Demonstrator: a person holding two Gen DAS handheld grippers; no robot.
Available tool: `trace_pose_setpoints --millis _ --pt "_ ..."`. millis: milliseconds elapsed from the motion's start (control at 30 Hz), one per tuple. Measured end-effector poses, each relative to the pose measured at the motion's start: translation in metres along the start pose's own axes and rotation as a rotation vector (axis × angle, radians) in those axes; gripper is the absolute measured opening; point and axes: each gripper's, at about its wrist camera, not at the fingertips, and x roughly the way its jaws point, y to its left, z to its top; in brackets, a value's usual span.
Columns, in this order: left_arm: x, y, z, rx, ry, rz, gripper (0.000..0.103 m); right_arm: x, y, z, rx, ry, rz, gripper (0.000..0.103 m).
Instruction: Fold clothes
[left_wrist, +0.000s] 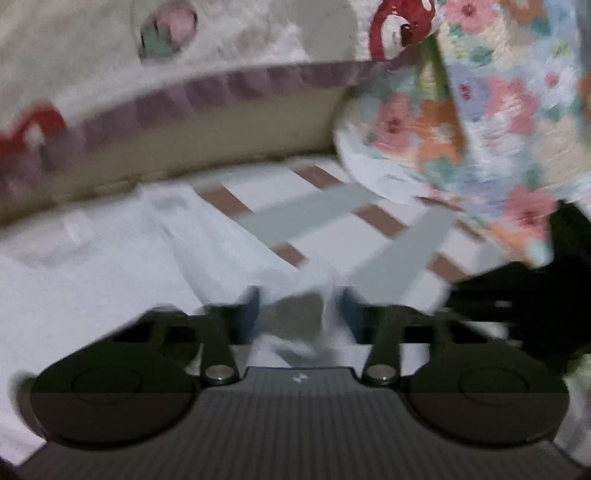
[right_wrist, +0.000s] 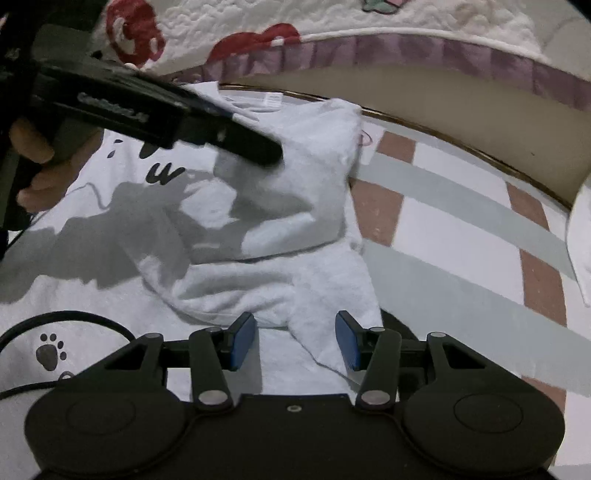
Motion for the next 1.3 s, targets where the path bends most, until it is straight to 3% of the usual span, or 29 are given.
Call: trace_pose_setpoints --millis 33,133,200,300,433,533,600,667,733,767,833,1000,1067,1267,1300 --pt "-0.01 -0.002 -0.003 0.029 -0.055 0.107 0.001 0.0 0.0 0.001 0.0 -0.001 0.002 0.055" --pt "-0.049 -0.002 -0.012 0.063 -0.223 0.396 0.001 0.0 0.0 -0.002 -0.005 -0.004 -0.005 0.06" --pt "-0.076 0.016 -0.02 -0.116 -0.28 0.388 0.001 -0.002 0.0 -0.004 -0.02 -0.003 -0.009 0.062" --pt "-0.087 0.037 -0.042 -0.261 -0.219 0.407 0.001 -0.004 -0.003 -0.007 -0.019 0.001 -0.011 0.065" --pt "-0.083 0.055 -0.068 -0.369 -0.136 0.4 0.001 -0.007 0.007 -0.004 -0.041 -0.006 -0.056 0.065" --pt "-0.089 0.061 -0.078 -0.493 -0.122 0.36 0.001 -0.019 0.027 0.0 -0.107 -0.054 -0.091 0.065" --pt "-0.099 0.073 -0.085 -0.673 -0.154 0.234 0.001 -0.029 0.041 0.002 -0.137 -0.097 -0.062 0.065" --pt "-0.116 0.089 -0.095 -0.877 -0.255 0.065 0.001 -0.03 0.045 0.007 -0.09 -0.088 0.013 0.066" --pt "-0.134 0.092 -0.097 -0.912 -0.34 0.023 0.001 -0.027 0.042 0.009 -0.008 -0.075 0.093 0.066" --pt "-0.142 0.087 -0.094 -0.867 -0.358 0.072 0.001 -0.026 0.04 0.009 0.032 -0.075 0.122 0.066" --pt "-0.142 0.079 -0.09 -0.75 -0.315 0.202 0.001 -0.024 0.037 0.007 0.088 -0.069 0.166 0.066" --pt "-0.12 0.102 -0.118 -1.056 -0.173 0.075 0.001 -0.026 0.051 0.016 0.033 -0.053 0.149 0.066" --pt "-0.121 0.101 -0.119 -1.089 -0.181 0.046 0.001 -0.028 0.062 0.025 -0.003 -0.052 0.13 0.066" --pt "-0.138 0.081 -0.091 -1.011 -0.248 -0.013 0.001 -0.037 0.092 0.059 -0.062 -0.091 0.2 0.067" --pt "-0.14 0.077 -0.088 -0.998 -0.255 -0.019 0.001 -0.034 0.102 0.067 -0.043 -0.088 0.169 0.068"
